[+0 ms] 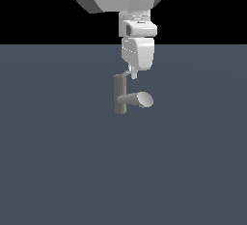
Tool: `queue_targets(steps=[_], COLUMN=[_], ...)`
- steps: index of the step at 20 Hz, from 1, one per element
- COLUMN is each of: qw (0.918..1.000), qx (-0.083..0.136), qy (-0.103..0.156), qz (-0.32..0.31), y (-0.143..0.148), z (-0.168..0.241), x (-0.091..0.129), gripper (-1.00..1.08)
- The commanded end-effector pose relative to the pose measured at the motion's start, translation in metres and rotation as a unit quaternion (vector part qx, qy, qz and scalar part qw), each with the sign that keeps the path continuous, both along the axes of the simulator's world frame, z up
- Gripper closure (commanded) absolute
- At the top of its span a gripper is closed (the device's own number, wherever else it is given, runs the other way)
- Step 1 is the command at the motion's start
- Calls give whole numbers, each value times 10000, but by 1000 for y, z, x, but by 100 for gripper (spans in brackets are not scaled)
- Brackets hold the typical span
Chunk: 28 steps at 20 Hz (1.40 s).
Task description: Turn on the faucet by rotating a designated handle.
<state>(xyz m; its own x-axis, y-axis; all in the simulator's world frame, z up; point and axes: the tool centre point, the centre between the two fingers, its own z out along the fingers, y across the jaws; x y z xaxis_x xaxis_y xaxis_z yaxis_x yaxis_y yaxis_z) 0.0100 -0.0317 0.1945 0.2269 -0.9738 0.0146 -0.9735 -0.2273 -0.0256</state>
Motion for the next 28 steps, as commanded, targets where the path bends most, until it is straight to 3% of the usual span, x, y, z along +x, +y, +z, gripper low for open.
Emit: queue_targets(steps=[1, 5, 6, 22, 23, 24, 28], qw=[9998, 9998, 10000, 9998, 9998, 9997, 9998], qx=[33, 38, 4, 38, 38, -36, -24], qy=[104, 134, 9, 135, 135, 47, 62], qz=[148, 152, -47, 143, 143, -218, -160], y=[32, 48, 19, 111, 111, 61, 73], z=[-9, -12, -1, -12, -12, -1, -3], x=[-10, -18, -9, 12, 12, 18, 28], gripper=[108, 108, 108, 108, 108, 108, 108])
